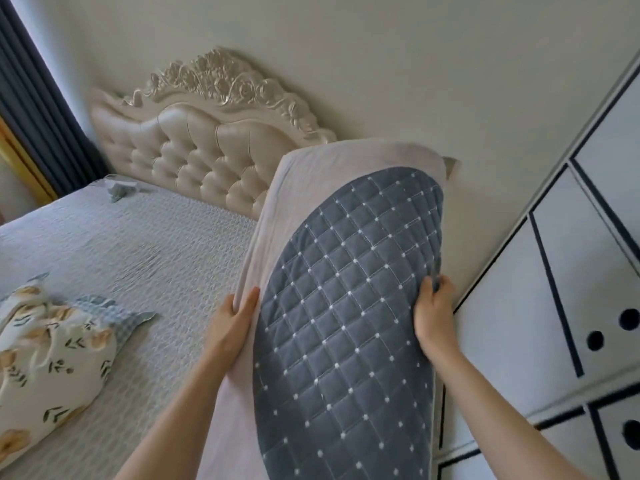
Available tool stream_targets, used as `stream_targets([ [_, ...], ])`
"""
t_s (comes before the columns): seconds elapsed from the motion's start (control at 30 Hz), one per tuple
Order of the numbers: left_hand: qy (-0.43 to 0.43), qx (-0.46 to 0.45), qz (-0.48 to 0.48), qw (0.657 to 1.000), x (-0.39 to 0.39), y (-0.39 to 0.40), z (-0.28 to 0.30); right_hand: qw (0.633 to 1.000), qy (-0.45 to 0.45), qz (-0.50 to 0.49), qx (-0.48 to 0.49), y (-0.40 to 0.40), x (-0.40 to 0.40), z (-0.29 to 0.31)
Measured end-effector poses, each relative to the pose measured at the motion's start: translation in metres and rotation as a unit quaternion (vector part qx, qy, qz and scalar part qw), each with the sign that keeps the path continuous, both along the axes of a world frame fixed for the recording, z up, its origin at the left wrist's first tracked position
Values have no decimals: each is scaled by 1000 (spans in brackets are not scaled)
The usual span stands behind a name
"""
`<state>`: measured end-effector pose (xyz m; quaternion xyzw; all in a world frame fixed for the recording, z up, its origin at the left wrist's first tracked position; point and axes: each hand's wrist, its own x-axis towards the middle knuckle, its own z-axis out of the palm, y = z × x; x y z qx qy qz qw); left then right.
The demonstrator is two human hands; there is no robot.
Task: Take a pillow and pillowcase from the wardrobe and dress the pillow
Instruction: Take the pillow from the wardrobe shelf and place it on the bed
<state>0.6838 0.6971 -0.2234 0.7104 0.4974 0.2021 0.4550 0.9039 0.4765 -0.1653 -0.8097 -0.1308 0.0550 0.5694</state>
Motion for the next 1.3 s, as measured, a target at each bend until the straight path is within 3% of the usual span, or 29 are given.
stream_targets([
  [0.23,58,16,15,998,41,54,-24,972,-46,130,-191,41,-6,-60],
  [0.47,89,81,22,992,107,107,-18,979,-24,124,-163,98,57,-73],
  [0.57,90,115,22,989,145,134,-11,988,40,100,-108,129,89,-90],
  [0.63,85,133,11,988,167,152,-11,987,132,68,-64,150,110,-102],
  [0.83,184,154,-39,970,210,200,-28,930,365,-24,-45,196,145,-146],
  [0.93,201,120,-72,970,220,219,-39,906,419,-40,-42,212,141,-169],
  [1.07,287,167,-95,938,228,246,-54,862,499,-75,-38,231,131,-191],
  [1.2,302,104,-152,936,230,276,-86,843,520,-114,-82,245,118,-216],
  [1.3,351,126,-188,909,234,294,-124,821,546,-133,-104,258,109,-245],
])
